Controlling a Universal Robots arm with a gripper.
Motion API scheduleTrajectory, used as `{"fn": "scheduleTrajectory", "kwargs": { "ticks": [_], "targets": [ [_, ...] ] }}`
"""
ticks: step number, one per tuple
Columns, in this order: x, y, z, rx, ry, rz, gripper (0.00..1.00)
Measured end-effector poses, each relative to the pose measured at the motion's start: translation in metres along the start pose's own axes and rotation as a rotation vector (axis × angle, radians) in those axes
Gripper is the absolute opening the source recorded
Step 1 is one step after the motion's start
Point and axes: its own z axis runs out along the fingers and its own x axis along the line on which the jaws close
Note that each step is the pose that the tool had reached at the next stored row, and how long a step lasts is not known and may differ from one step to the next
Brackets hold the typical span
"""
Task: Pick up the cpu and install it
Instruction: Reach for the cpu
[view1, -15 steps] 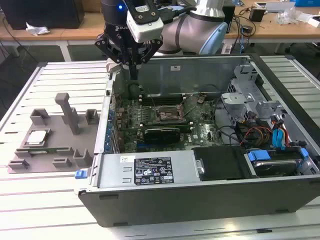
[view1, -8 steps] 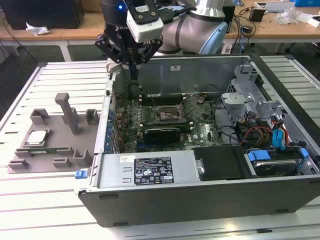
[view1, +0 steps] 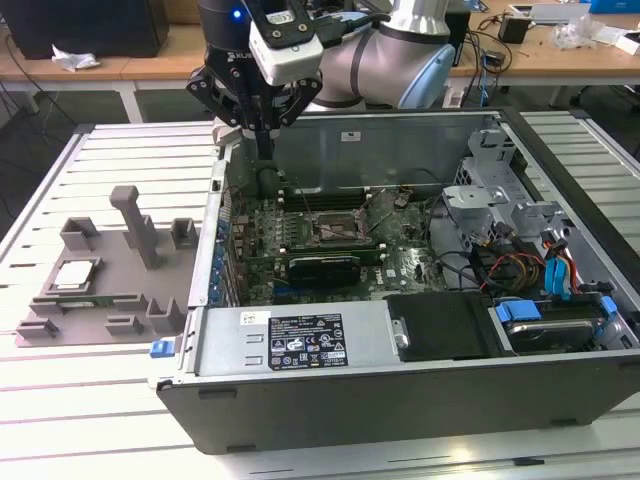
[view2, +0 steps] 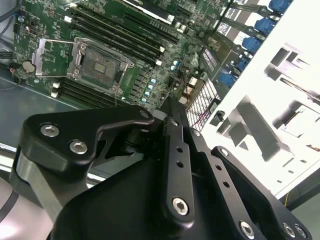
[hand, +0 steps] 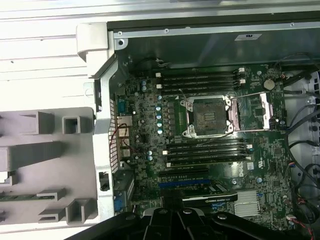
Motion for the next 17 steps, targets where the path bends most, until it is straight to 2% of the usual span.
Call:
{"fn": "scheduleTrajectory", "kwargs": {
  "ticks": [15, 17],
  "targets": [
    [0.0253, -0.0019, -0.0007, 0.0001, 0.0000, 0.000, 0.11],
    [0.0335, -0.0025, -0.0009, 0.0000, 0.0000, 0.000, 0.11]
  ]
}}
